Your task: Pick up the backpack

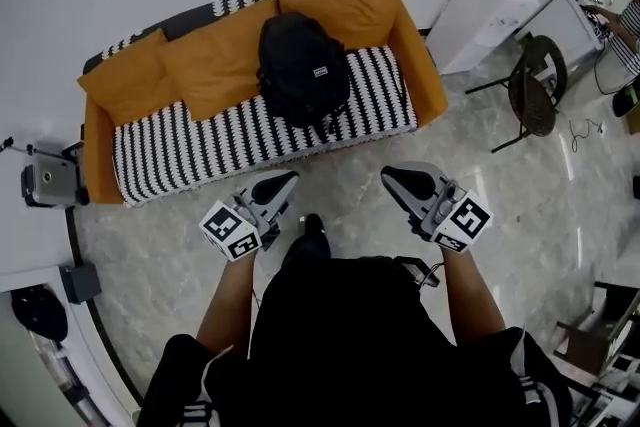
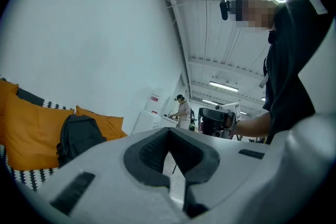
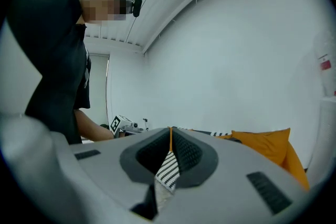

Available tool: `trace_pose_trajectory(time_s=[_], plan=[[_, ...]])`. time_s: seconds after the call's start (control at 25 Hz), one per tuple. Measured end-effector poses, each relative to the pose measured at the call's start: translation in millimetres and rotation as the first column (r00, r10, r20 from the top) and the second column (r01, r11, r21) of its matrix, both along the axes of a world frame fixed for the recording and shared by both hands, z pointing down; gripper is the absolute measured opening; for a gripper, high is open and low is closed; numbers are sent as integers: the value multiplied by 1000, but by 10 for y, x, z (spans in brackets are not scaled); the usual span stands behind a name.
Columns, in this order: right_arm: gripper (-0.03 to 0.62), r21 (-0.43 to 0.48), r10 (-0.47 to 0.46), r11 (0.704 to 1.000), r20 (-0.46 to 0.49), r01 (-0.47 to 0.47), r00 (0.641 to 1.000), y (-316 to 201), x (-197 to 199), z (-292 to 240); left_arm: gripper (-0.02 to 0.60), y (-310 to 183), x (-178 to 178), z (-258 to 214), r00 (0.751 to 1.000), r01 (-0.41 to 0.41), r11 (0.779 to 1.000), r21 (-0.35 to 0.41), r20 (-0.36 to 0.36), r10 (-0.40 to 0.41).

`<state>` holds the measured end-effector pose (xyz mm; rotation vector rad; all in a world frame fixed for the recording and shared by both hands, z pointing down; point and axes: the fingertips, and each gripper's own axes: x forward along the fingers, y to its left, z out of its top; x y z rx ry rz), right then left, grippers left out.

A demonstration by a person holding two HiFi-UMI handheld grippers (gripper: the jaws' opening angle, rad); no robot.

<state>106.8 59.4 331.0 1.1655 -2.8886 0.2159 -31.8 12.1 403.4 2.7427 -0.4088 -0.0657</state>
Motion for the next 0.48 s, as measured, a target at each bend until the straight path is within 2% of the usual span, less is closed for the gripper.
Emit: trace_pose_trajectory(time_s=[0.32,0.48], plan=[[29,9,-70,998,-8,70,998,-1242,181,-20,6,-972,125,103,995,96,995,-36,10,-95],[29,10,-126,992,29,125,992,-1863,398,105,6,-1440,299,278,988,151,986,-65,31,-149]])
